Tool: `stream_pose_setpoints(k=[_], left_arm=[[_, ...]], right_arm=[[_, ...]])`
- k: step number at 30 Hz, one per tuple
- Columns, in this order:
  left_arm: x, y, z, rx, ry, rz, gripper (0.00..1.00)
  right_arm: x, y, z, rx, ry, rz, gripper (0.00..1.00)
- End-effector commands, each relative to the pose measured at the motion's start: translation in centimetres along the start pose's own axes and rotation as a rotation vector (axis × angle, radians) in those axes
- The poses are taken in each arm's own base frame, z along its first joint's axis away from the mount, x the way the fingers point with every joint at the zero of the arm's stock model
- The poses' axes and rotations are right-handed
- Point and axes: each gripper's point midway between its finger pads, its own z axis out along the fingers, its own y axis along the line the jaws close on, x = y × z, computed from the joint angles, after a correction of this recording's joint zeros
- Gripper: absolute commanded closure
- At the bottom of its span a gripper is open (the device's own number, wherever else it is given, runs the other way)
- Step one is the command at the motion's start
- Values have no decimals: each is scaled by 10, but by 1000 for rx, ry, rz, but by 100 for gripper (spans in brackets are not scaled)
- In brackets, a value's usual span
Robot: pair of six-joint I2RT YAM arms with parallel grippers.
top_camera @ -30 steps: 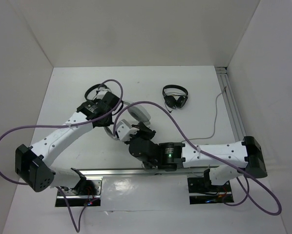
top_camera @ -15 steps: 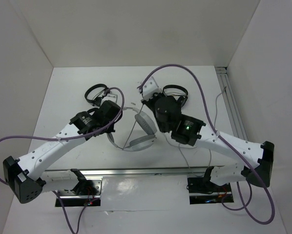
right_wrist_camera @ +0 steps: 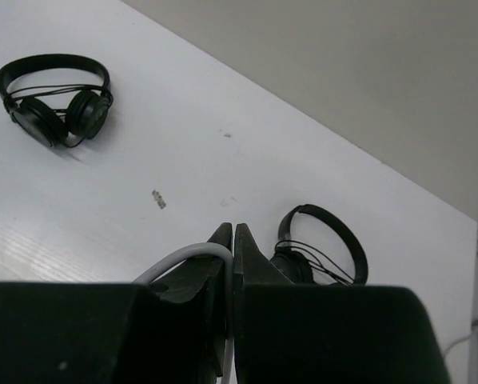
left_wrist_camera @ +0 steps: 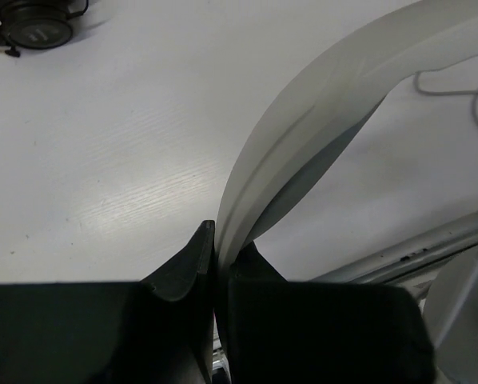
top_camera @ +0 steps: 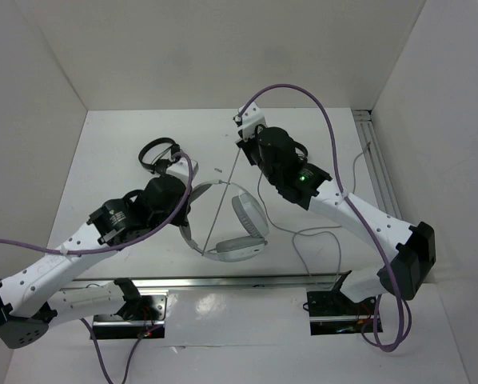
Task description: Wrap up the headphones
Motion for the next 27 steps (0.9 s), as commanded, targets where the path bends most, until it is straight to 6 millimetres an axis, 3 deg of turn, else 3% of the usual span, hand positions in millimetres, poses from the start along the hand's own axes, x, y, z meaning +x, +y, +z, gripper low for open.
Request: stream_pose_setpoints(k=[1,6,10,12,13,14,16,17,19,20,21,23,25,26,27], left_arm=[[-7,-23,-31,174,-8,83,100],[-35,-41,-66,327,-96,101,100],[-84,-28,-97,271,-240,20,100],[-98,-28,-103,267,-263,11,100],[-113,-26,-116,265,-300,-3,100],[-119,-27,-114,252,-293,-1,100],[-122,-21,-115,205,-259,9,100],[-138,-15,-127,179,-291,-5,100],[-144,-16,-113,114,-236,-3,100],[-158,-13,-126,107,-264,-27,100],[-152,-7,-124,64,-215,-14,100],[-163,-9,-122,40,-205,-47,100],[-170,-9,-124,27,-222,-95,100],[-178,-8,-130,30,-249,-121,100],[-182,-8,-134,38,-264,-141,100]], right_arm=[[-34,-28,8,28,-112,156,94],[-18,9,22,-201,-95,201,91],[0,43,14,-360,-103,247,91],[18,65,12,-447,-105,296,91],[11,71,10,-483,-158,317,91],[21,88,2,-569,-157,331,89],[32,109,9,-649,-140,385,89],[32,115,12,-678,-159,403,89],[32,135,13,-758,-151,460,89],[48,147,22,-784,-119,480,88],[37,157,19,-839,-155,507,88],[51,182,26,-889,-123,534,74],[44,202,22,-952,-159,569,63],[54,212,26,-964,-145,583,57],[46,213,26,-985,-196,593,55]])
